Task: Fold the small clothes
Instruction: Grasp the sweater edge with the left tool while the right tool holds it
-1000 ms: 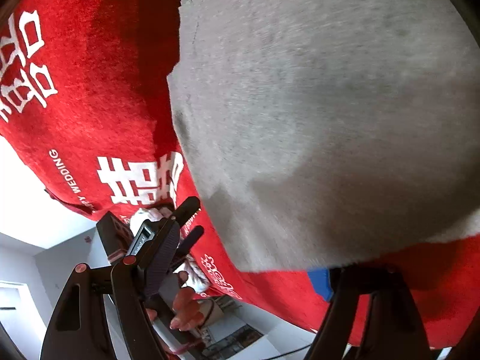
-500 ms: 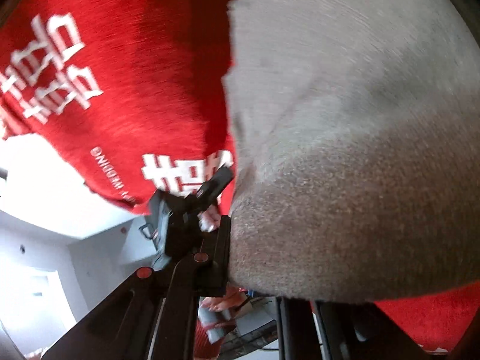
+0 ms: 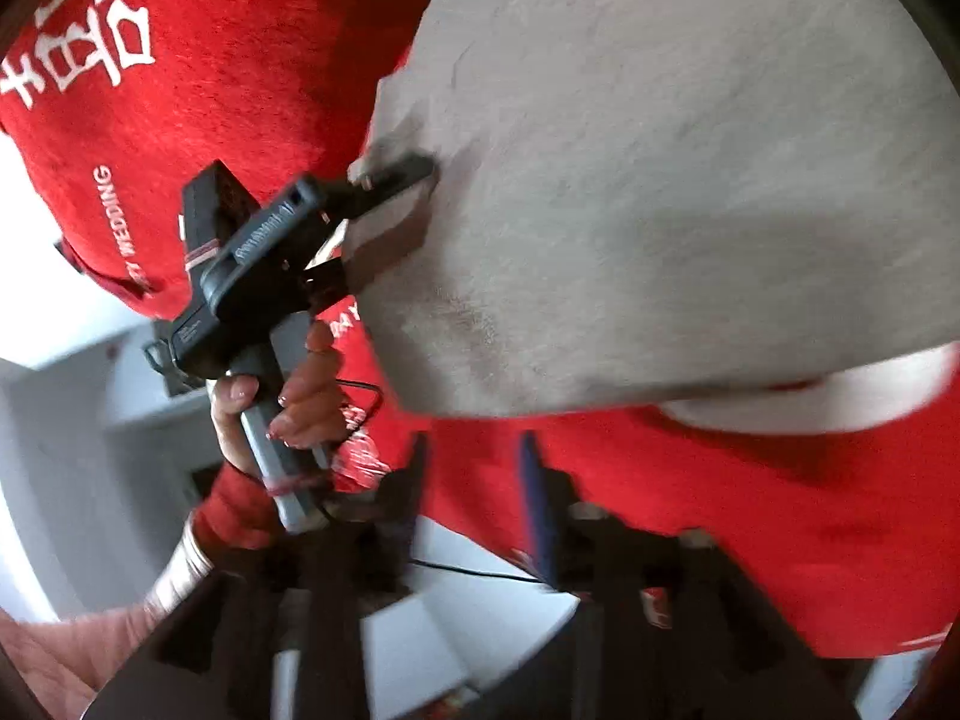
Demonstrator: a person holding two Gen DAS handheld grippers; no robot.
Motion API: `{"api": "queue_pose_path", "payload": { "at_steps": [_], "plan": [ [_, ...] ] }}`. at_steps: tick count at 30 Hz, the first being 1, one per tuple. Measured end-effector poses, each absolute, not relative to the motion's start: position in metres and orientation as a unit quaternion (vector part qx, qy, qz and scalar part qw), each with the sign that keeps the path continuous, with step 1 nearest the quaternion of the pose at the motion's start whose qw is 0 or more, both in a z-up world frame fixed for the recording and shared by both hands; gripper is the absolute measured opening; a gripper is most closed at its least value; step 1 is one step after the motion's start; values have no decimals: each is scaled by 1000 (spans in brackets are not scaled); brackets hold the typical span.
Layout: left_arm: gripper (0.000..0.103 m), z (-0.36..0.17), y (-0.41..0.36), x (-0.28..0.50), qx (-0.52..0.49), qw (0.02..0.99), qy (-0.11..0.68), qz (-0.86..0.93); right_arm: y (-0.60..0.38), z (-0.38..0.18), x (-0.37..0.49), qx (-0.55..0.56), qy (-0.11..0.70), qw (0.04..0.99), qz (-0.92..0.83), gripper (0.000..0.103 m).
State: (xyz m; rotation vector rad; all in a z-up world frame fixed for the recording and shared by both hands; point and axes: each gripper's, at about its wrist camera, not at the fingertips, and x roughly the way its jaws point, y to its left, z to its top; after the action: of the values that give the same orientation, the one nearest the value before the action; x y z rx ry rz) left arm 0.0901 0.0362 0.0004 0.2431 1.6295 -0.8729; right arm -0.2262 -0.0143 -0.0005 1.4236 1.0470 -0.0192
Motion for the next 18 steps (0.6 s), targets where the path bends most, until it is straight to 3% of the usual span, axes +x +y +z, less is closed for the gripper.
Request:
{"api": "queue_pose_path", "payload": {
  "at_steps": [3, 4, 6, 10, 12, 18],
  "plan": [
    [46, 0, 42, 90, 132, 609, 691, -367, -47, 22, -228, 573, 451, 683, -44, 54],
    [36, 2, 42, 90, 144, 618, 683, -363, -61, 28, -226, 552, 446, 702, -64, 37],
    [32, 3, 43, 89, 150, 627, 677, -354, -86, 30, -218, 531, 436, 721, -89, 3],
    [17, 10, 50, 89, 147, 643, 668, -344, -115, 6, -185, 480, 474, 727, -126, 3],
    [16, 16, 51, 88, 132, 645, 668, -347, -114, -16, -176, 478, 505, 709, -116, 3],
    [15, 63, 45, 83, 50, 636, 662, -393, -119, -22, -189, 530, 468, 704, -68, 3]
  ]
}}
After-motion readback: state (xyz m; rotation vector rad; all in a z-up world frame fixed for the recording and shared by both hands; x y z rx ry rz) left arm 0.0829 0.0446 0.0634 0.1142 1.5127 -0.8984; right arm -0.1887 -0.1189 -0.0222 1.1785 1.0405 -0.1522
